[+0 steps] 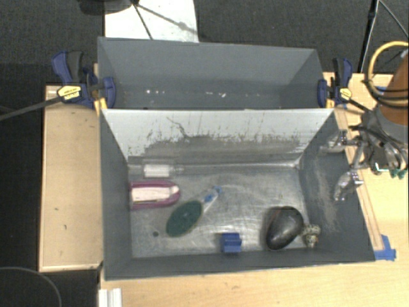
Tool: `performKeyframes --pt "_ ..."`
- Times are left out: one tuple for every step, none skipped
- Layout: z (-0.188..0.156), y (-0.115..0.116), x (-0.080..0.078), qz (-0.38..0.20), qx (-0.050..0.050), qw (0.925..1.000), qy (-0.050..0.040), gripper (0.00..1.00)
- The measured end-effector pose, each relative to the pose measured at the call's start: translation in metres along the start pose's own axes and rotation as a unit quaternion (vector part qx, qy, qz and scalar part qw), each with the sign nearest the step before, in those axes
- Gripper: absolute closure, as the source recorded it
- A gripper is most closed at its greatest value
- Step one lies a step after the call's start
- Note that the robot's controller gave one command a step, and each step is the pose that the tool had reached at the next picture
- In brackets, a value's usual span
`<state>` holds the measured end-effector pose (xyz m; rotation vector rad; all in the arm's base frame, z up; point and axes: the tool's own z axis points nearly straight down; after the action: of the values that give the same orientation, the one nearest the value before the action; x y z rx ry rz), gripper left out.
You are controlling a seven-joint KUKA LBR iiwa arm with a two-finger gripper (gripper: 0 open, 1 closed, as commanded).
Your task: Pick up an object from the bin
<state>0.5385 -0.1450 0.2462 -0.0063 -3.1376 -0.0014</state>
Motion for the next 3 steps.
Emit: performKeyframes --pt "0.110 0.049 0.053 0.022 -0.001 0.9998 0.0021 0.00" --pt "0.175 0.062 0.050 -0.090 0.001 0.9959 -0.0062 0.00" --pt "0.173 0.062 0.049 -0.092 0.002 0.9957 -0.0076 1.00"
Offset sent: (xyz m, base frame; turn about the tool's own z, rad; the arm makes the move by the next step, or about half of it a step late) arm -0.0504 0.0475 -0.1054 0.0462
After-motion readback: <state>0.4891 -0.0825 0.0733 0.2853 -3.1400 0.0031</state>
